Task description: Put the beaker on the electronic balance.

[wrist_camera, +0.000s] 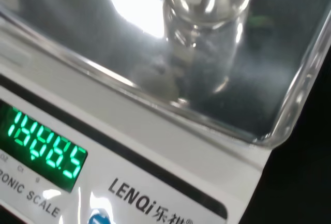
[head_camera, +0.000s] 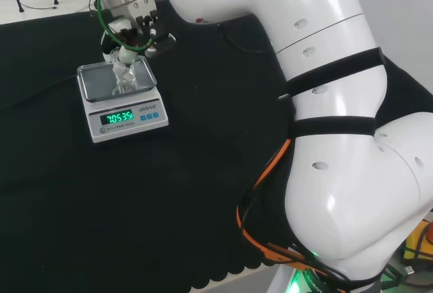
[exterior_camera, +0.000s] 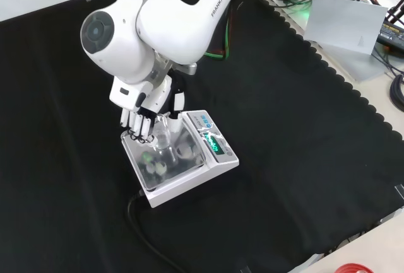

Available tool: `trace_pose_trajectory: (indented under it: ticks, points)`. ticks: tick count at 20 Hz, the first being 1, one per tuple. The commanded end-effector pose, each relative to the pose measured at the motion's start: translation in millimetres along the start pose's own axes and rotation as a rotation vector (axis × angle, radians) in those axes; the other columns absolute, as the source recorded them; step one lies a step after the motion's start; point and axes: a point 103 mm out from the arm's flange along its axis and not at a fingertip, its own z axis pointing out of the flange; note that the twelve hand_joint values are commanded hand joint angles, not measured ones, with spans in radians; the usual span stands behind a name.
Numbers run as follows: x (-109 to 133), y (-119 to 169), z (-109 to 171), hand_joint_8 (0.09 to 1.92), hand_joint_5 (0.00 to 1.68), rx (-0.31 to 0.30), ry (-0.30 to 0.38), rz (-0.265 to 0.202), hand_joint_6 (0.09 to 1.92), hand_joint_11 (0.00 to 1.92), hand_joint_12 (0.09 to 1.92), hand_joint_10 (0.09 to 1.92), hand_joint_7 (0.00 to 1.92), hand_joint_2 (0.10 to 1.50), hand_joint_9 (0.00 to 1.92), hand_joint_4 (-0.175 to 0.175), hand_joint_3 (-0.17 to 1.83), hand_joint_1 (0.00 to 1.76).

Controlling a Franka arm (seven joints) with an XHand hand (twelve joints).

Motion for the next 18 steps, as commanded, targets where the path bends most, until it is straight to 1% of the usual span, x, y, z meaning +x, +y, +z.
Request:
trace_pose_trajectory:
  ticks: [1,5,7,11,13,15,18]
  points:
    - [-1.8,-9.3,10.0,0.73,0.41,0.022,0.01,0.004,0.83,0.28,1.4,0.76,0.41,0.98,0.42,-0.049,-0.17,0.89]
    - [-2.6,-11.8,9.3,0.73,0.28,0.023,0.008,0.0,0.73,0.26,1.41,0.78,0.39,0.95,0.4,-0.052,-0.17,0.86]
    - [-5.9,-19.3,9.3,0.73,0.25,0.014,0.006,0.005,0.64,0.25,1.42,0.79,0.35,0.92,0.38,-0.052,-0.17,0.84]
    - [-8.1,-25.0,8.8,0.73,0.21,0.006,0.013,0.01,0.49,0.23,1.43,0.81,0.29,0.89,0.35,-0.05,-0.17,0.8]
    - [-8.3,-29.3,6.7,0.73,0.17,-0.006,0.013,0.013,0.34,0.22,1.44,0.82,0.24,0.88,0.33,-0.046,-0.17,0.77]
    - [-8.8,-33.1,3.9,0.73,0.16,-0.028,0.015,0.014,0.25,0.22,1.44,0.82,0.21,0.87,0.32,-0.044,-0.17,0.76]
    - [-8.7,-37.4,-2.6,0.71,0.15,-0.066,0.018,0.018,0.18,0.21,1.44,0.82,0.18,0.87,0.31,-0.04,-0.17,0.75]
